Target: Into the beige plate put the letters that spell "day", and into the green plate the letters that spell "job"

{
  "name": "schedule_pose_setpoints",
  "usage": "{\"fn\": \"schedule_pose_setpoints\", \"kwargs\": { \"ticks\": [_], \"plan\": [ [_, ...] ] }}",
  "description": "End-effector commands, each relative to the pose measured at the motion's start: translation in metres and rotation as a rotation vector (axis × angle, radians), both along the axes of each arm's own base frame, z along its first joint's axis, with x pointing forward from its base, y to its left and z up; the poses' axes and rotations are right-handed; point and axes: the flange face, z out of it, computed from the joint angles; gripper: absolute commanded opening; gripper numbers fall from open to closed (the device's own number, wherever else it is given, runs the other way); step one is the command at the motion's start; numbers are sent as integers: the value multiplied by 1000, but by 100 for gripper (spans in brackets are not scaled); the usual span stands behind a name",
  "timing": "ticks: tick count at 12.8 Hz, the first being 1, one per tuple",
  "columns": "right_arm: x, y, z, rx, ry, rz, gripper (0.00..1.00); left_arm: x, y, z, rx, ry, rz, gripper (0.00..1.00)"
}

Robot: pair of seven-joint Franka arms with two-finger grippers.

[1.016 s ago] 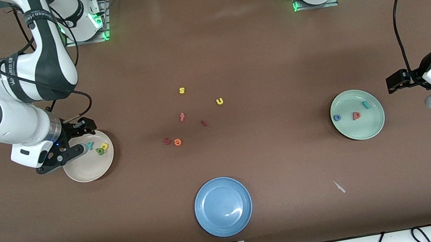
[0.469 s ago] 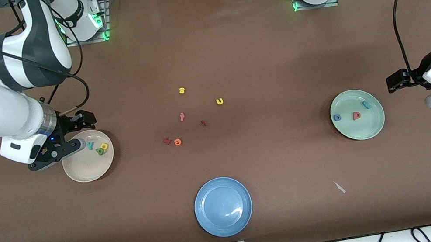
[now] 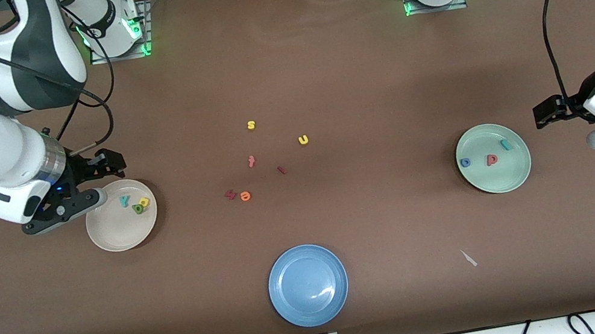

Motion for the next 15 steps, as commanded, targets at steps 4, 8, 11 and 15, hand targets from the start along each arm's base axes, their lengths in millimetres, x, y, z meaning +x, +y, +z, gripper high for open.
{"fn": "schedule_pose_setpoints", "kwargs": {
  "ticks": [4,8,11,15],
  "plan": [
    [-12,-11,30,12,-7,-5,100,-6,1,3,-32,-5,-13,100],
    [-37,-28,53,62,7,-41,100,-6,1,3,-32,-5,-13,100],
    [-64,-40,70,65,-3,-61,100,-6,1,4,-32,-7,-13,100],
    [-61,-49,69,65,-5,-76,100,-7,1,4,-32,-5,-13,100]
  ]
}}
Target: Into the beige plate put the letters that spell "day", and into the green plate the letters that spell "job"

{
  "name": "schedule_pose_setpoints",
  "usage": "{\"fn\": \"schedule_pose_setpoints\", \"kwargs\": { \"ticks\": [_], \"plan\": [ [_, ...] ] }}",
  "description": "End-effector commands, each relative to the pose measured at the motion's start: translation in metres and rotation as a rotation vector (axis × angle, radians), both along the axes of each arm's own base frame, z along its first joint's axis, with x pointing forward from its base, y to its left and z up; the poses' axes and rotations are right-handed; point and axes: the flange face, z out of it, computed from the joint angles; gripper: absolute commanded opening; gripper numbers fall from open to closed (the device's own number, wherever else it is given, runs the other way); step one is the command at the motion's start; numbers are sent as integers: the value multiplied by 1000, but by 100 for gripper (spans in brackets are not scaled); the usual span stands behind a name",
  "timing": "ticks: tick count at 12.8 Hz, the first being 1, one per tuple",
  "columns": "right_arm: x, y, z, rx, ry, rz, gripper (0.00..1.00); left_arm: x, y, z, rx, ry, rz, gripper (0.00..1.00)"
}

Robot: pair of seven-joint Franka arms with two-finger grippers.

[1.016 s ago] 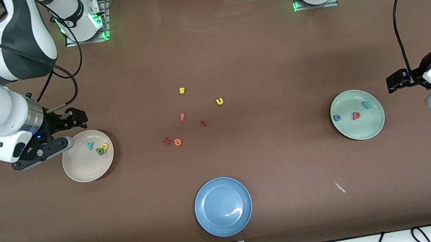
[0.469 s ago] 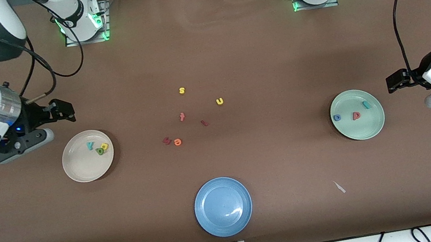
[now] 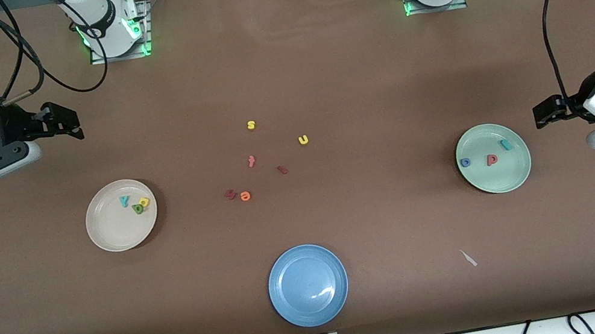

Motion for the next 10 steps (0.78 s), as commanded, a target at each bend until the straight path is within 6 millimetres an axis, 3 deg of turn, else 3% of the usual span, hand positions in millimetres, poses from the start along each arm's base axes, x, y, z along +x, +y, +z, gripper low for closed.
{"fn": "schedule_pose_setpoints", "kwargs": {
  "ticks": [1,10],
  "plan": [
    [-1,-5,-7,-15,7,-17,100,-6,0,5,-32,-7,-14,100],
    [7,-9,-12,-19,8,-14,100,-6,0,5,-32,-7,-14,100]
  ]
}}
